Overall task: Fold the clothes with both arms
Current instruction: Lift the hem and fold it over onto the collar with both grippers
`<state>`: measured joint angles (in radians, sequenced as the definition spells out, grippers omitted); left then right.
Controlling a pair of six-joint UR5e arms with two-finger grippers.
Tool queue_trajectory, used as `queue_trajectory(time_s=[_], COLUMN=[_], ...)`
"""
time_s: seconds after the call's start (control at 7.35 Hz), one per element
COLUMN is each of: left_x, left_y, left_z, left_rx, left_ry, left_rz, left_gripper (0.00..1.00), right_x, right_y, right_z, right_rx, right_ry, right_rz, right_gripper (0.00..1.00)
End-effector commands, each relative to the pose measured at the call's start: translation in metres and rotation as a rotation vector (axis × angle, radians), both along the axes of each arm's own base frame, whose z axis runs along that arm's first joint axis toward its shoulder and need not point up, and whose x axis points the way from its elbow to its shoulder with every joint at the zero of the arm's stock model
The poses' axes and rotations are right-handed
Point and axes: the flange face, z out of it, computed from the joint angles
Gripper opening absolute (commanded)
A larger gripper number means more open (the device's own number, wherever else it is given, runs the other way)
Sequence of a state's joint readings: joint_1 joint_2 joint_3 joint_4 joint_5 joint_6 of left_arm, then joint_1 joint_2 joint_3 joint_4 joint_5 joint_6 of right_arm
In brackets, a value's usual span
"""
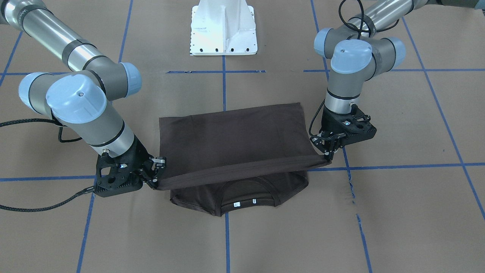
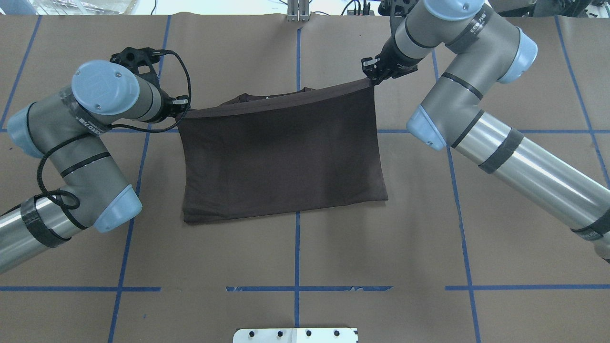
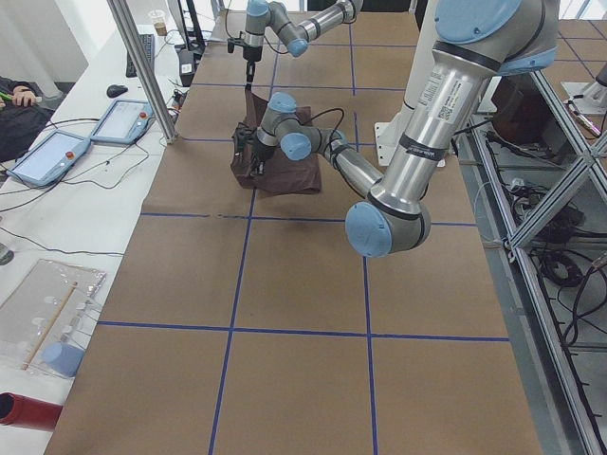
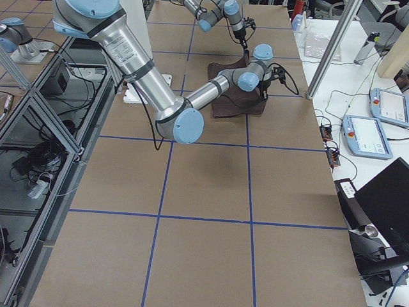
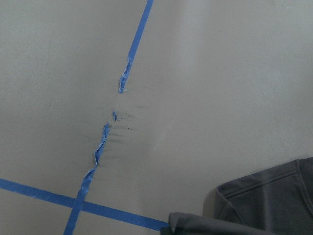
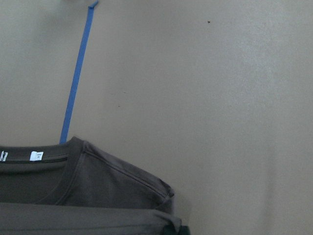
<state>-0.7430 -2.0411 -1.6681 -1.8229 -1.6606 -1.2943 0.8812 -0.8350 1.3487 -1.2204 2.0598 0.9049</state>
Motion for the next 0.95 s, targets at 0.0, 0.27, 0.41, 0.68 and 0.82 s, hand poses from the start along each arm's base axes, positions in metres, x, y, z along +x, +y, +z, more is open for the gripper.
queue_trajectory(time_s=[0.0,0.27,0.41,0.68,0.82], left_x=[0.006,0.014,0.016,0.011,0.005], left_y=[-0.014,-0.022,-0.024,-0.026,-0.028], left_z=[-0.005,-0.004,-0.001,-0.003,-0.009], left_rx=[-0.003,-0.016,-0.017,-0.011,-0.007], left_ry=[-0.002,-0.01,-0.019,-0.02,-0.008], left_rz=[-0.01,-0.019,-0.02,-0.021,-0.022], left_gripper=[0.0,0.41,0.99,1.0,1.0], right_x=[-0.012,-0.012,-0.012,-0.011,-0.01], right_y=[-0.014,-0.014,-0.014,-0.012,0.001], right_z=[0.006,0.011,0.008,0.003,-0.005], right_rx=[-0.001,-0.003,0.006,0.008,0.003], right_ry=[0.006,0.008,-0.006,-0.021,-0.042], right_rz=[0.002,0.003,0.007,0.004,-0.001], right_gripper=[0.0,0.71,1.0,1.0,1.0])
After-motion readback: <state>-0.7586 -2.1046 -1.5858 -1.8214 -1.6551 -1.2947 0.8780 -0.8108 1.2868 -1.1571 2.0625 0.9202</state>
